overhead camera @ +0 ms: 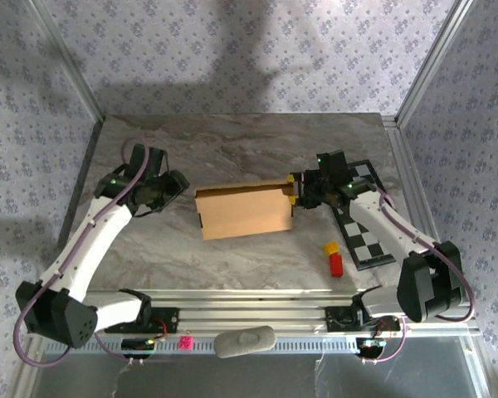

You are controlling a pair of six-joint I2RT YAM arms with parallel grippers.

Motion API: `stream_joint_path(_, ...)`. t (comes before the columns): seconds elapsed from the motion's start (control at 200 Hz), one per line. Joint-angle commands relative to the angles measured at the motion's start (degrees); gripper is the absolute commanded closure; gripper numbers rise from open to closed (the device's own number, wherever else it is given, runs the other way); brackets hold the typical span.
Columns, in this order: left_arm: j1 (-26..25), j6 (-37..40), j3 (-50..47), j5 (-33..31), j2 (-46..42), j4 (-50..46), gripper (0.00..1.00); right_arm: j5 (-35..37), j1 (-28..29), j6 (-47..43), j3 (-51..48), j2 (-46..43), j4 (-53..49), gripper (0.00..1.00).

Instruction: Fold the paper box

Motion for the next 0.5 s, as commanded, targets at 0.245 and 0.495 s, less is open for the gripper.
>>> stream_joint_path(0.245,0.35,-29.09,-7.93,15.01,1.35,14.12,0.28,1.24,0.67,-1.00,-0.65,-0.98,-2.23,0.54)
stream_joint_path(0.495,0.41,-34.69,-12.80,15.60,0.36,19.11,0.31,1.33,0.74,-1.12,-0.92,-1.20,-2.12,0.55)
